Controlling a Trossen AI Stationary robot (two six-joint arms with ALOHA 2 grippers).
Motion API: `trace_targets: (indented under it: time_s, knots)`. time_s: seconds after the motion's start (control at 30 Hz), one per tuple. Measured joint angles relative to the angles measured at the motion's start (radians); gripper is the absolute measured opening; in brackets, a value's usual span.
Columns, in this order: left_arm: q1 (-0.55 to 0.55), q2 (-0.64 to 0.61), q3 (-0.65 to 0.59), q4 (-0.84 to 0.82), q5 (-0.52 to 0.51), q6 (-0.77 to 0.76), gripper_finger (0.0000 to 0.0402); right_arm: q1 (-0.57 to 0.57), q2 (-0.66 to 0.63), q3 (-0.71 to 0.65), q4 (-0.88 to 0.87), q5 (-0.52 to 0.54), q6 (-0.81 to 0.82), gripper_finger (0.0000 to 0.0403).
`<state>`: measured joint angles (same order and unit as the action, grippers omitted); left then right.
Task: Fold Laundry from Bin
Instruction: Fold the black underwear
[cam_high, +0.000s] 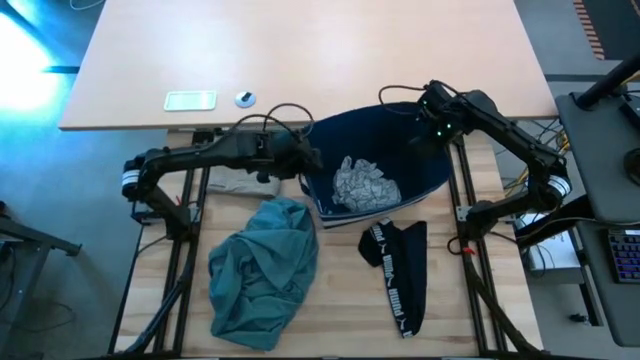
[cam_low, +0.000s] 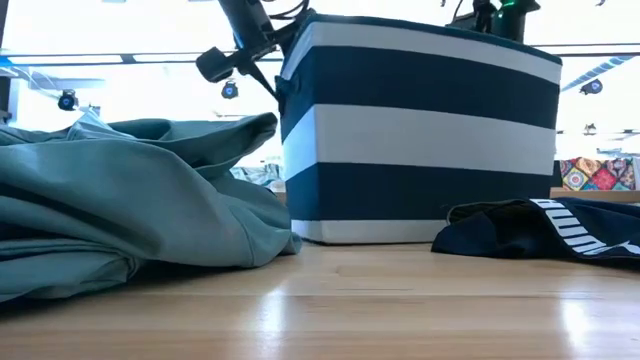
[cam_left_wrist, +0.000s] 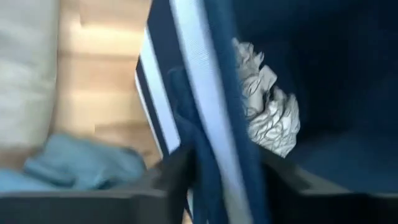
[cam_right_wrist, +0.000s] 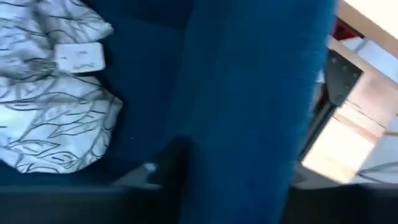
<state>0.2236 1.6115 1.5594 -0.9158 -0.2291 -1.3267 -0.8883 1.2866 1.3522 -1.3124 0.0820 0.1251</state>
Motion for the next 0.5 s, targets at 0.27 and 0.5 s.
trace_targets:
  time_s: [0.27,0.5]
  knots:
    - [0.088,-0.008,0.157,-0.004,-0.113,0.175,0.0031,-0.002,-0.059,0.127,0.147,-0.042,0.056,0.0016]
    - [0.325,0.054,0.417,0.01,-0.123,0.483,0.004,-0.019,0.004,0.266,0.457,-0.018,0.064,0.0013]
